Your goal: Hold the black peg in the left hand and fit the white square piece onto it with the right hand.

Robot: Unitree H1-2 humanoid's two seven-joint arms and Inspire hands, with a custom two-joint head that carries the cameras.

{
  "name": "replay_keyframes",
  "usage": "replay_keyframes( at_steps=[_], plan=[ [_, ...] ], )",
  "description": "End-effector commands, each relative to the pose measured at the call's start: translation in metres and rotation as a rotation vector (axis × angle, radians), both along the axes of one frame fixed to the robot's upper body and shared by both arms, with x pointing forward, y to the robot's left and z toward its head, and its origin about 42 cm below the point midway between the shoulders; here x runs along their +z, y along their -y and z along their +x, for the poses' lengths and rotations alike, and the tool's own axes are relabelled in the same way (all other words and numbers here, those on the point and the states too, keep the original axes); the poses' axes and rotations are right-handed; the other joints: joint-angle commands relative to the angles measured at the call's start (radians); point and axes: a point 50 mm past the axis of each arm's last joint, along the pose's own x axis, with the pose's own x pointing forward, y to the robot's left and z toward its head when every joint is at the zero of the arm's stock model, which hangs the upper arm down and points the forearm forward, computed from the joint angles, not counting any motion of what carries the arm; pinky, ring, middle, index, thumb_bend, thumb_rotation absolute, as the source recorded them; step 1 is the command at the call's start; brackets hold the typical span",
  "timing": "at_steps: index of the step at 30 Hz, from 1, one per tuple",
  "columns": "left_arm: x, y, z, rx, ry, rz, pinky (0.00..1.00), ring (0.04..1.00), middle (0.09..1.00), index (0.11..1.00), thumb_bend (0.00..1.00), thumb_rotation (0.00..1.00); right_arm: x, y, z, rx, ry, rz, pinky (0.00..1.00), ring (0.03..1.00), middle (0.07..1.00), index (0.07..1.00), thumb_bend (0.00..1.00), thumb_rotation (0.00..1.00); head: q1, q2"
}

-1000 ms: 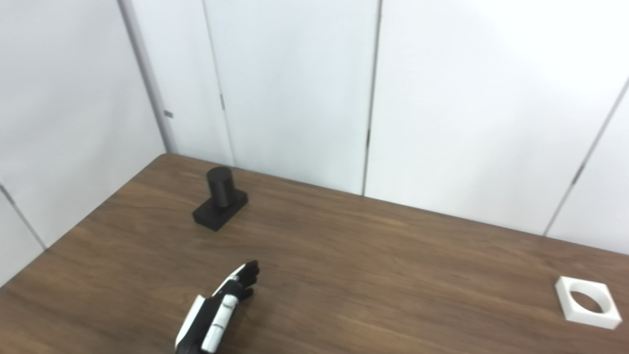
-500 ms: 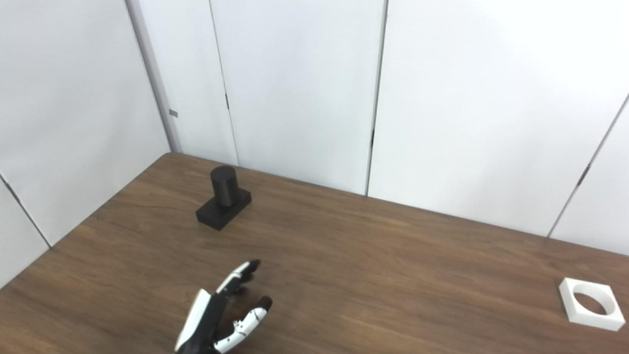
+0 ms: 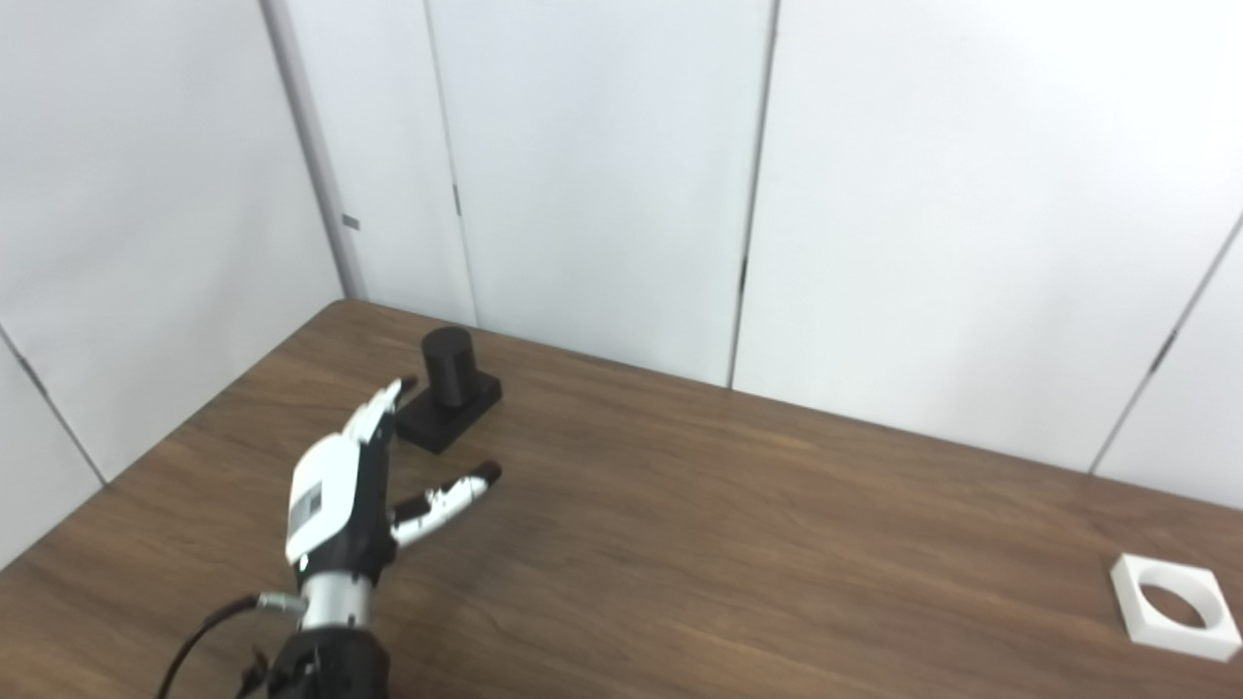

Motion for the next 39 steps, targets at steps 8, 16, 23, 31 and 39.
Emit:
replay_keyframes(
  at_steps=[8,16,23,31,39],
  plan=[
    [0.003,-0.02,0.036,0.048,-0.016,0.111,0.76,0.894,0.899,0.873,0.95,0.57,0.005,-0.004,0.0,0.008,-0.001,-0.009,0.98,0.942,0.898,0.908,0.53,1.0,-0.006,0.007],
    [-0.007,-0.029,0.057,0.06,-0.061,0.166,0.82,0.908,0.902,0.877,0.93,0.6,0.005,-0.005,0.0,0.01,0.003,0.016,0.95,0.939,0.896,0.901,0.53,1.0,-0.011,0.01],
    [-0.004,-0.042,0.075,0.087,-0.099,0.206,0.9,0.906,0.901,0.872,0.94,0.62,0.006,-0.005,-0.001,0.011,-0.005,-0.003,0.93,0.93,0.892,0.899,0.55,1.0,-0.014,0.012],
    [-0.004,-0.046,0.088,0.096,-0.117,0.206,0.93,0.927,0.904,0.868,0.93,0.62,0.006,-0.006,-0.001,0.023,-0.004,0.004,0.95,0.937,0.898,0.904,0.58,1.0,-0.015,0.016],
    [-0.008,-0.055,0.097,0.121,-0.144,0.214,0.92,0.925,0.904,0.863,0.92,0.62,0.007,-0.006,-0.002,0.022,-0.006,0.017,0.95,0.939,0.894,0.899,0.61,1.0,-0.016,0.019]
  ],
)
